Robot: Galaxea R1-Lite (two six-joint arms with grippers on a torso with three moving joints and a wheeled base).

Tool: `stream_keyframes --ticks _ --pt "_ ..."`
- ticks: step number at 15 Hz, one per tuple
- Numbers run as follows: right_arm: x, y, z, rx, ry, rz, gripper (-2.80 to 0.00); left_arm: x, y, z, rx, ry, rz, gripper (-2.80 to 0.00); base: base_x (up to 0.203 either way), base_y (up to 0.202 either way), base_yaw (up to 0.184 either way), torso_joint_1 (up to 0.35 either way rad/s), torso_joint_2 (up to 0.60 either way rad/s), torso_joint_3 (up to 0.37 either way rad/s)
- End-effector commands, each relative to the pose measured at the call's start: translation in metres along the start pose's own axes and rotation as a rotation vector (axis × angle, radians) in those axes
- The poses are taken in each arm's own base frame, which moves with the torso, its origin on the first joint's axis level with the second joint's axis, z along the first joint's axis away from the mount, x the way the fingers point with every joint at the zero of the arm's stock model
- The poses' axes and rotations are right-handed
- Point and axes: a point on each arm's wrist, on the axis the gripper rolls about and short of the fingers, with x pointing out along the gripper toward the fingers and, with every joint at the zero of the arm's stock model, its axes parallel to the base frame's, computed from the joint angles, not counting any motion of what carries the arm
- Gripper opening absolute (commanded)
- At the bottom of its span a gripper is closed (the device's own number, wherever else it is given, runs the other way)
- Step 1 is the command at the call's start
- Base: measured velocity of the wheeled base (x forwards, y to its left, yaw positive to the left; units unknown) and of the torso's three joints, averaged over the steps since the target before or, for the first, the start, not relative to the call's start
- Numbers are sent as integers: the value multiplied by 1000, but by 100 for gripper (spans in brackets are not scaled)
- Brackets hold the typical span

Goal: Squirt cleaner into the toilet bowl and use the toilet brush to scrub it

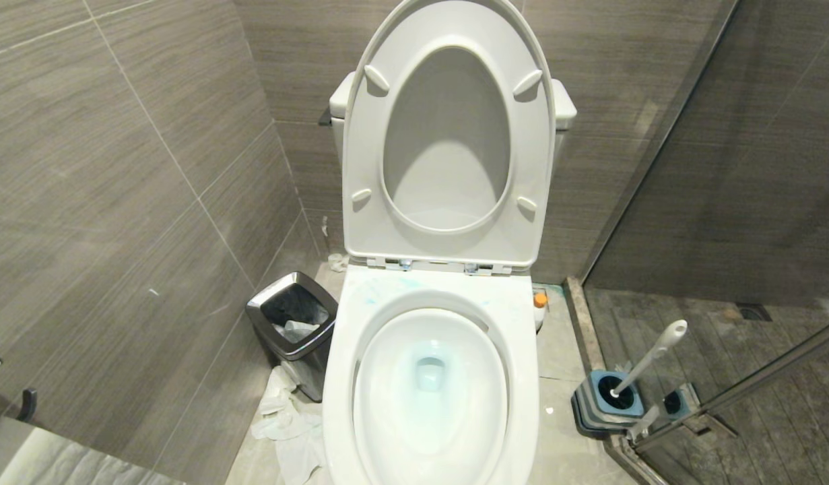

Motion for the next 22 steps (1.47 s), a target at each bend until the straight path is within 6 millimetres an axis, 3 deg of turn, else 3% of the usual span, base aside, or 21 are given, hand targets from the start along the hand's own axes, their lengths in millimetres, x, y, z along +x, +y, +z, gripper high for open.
stream_keyframes --ticks 1,22 --pt "1 0 -3 0 10 1 0 1 0 -2 -2 6 0 -280 0 0 0 0 0 0" --pt "1 0 -3 0 10 1 0 1 0 -2 0 7 0 -280 0 0 0 0 0 0"
